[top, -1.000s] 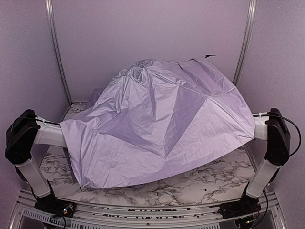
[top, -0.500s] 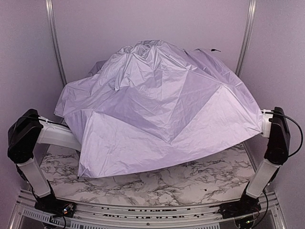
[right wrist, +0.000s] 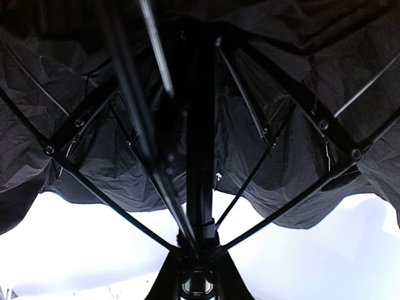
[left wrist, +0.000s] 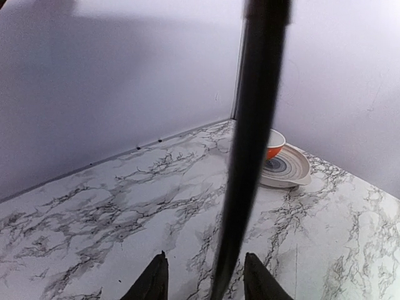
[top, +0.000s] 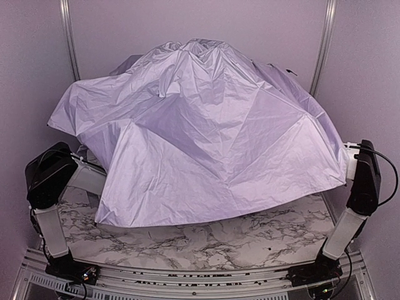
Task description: Put away the umbrella
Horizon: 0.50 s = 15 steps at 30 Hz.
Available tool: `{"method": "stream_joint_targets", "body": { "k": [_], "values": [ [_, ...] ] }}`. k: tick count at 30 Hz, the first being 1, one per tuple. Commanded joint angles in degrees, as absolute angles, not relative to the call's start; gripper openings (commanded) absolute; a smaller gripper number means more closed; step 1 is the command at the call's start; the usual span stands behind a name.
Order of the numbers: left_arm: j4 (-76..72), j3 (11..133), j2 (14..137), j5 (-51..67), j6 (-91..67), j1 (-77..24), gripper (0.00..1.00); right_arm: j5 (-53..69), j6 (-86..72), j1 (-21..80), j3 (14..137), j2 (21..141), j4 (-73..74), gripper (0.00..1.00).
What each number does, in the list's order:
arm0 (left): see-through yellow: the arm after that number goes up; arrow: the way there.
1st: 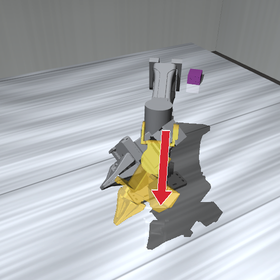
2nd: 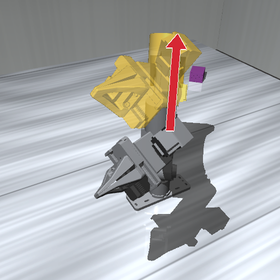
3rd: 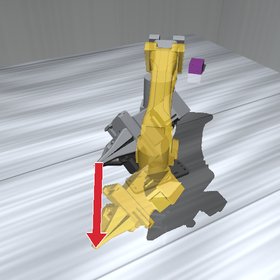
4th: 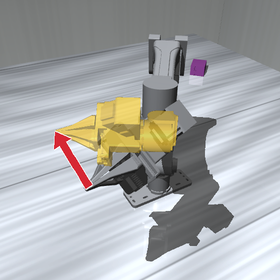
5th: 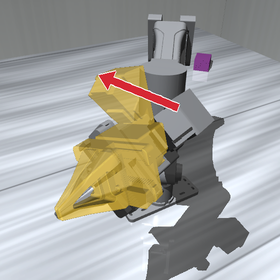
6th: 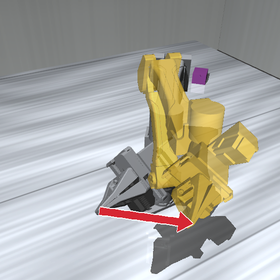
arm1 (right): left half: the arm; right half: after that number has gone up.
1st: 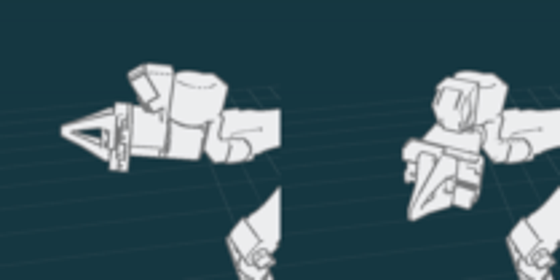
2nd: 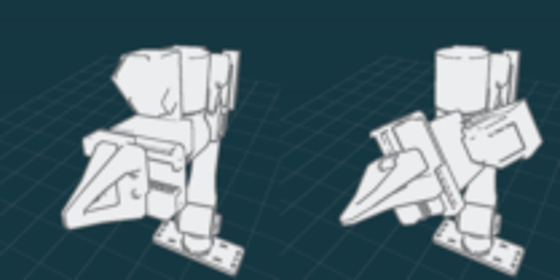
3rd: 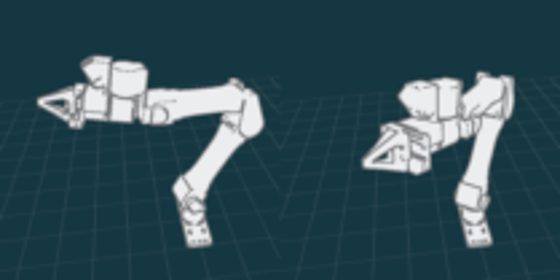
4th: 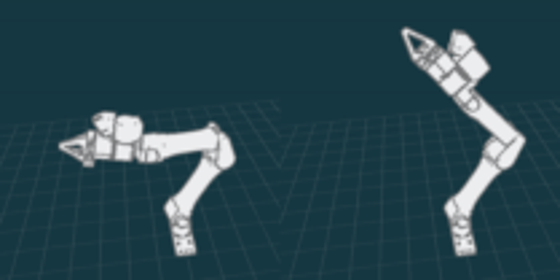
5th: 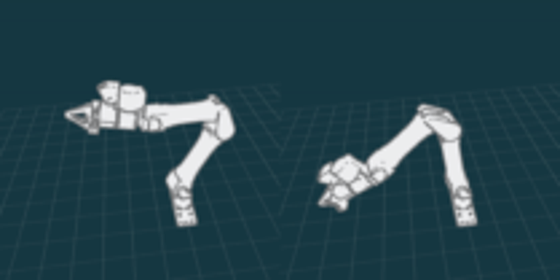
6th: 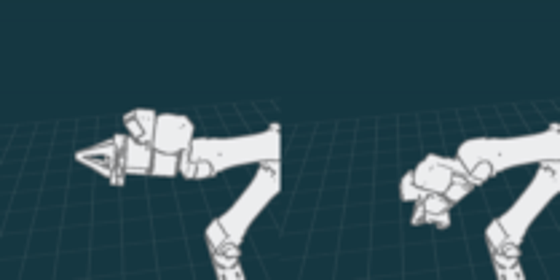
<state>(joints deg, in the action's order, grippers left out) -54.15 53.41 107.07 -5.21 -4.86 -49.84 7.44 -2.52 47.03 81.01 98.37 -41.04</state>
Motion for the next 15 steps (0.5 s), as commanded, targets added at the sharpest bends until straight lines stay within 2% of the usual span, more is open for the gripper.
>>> {"method": "stream_joint_targets", "body": {
  "k": [1,4,5,15],
  "values": [
    [-55.66,54.71,107.82,-6.82,-5.31,-49.38,0.25,8.54,-4.59,47.19,82.81,95.51,-46.2,0.0],
    [-55.96,54.14,107.48,-6.46,-5.83,-49.3,0.03,8.7,-4.48,47.04,82.44,95.11,-45.72,0.0],
    [-56.03,53.83,107.14,-6.43,-6.05,-49.31,0.0,8.87,-4.44,46.9,82.21,95.06,-44.86,0.0],
    [-53.61,53.16,97.46,-12.62,-1.57,-49.22,0.0,4.36,3.84,46.25,75.47,96.47,-26.07,0.0]
  ]
}}
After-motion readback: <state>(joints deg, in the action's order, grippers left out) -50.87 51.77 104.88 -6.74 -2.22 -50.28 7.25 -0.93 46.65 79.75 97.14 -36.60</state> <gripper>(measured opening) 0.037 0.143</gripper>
